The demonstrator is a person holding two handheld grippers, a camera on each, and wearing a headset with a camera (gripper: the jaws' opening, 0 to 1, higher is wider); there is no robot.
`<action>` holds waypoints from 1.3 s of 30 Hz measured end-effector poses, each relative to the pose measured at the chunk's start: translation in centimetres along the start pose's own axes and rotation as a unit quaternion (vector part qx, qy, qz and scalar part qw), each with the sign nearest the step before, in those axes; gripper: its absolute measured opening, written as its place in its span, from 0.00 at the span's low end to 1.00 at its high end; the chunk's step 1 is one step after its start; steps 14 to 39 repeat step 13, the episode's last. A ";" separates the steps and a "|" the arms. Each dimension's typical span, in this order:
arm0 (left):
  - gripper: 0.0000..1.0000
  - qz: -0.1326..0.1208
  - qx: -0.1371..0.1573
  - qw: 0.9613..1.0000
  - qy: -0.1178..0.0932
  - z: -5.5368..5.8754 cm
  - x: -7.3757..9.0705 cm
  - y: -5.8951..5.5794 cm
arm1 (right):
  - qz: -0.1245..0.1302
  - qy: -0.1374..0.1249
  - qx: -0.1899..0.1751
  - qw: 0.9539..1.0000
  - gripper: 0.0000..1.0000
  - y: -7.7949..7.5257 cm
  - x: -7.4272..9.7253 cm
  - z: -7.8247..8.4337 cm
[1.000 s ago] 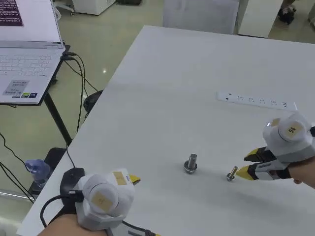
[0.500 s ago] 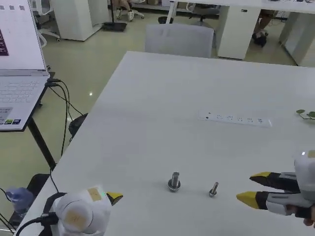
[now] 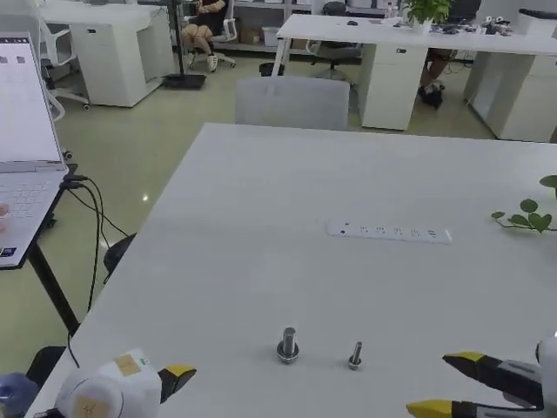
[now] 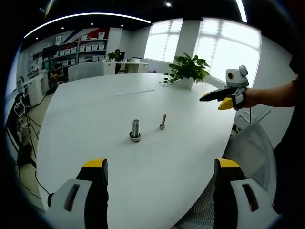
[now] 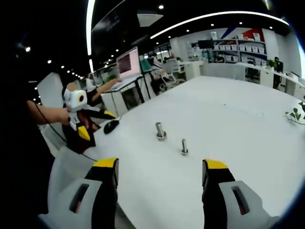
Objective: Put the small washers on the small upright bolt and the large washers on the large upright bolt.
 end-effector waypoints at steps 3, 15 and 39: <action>0.93 0.004 0.001 1.000 0.001 0.4 -0.2 -0.4 | 0.006 0.004 0.003 1.000 0.80 0.6 0.1 1.1; 0.93 -0.004 0.022 1.000 -0.006 0.5 -0.2 -0.7 | 0.002 -0.009 -0.004 1.000 0.92 0.9 0.8 2.1; 0.93 -0.004 0.022 1.000 -0.006 0.5 -0.2 -0.7 | 0.002 -0.009 -0.004 1.000 0.92 0.9 0.8 2.1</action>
Point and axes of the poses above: the centre of the closed fingertips' face, and the gripper's own axes: x roughly backward along the fingers, y roughly to its left, z roughly out of its underside, the point moved 6 cm from there along x, roughly backward along the fingers, and after that the axes turned 5 degrees about y, right-handed, at the moved point
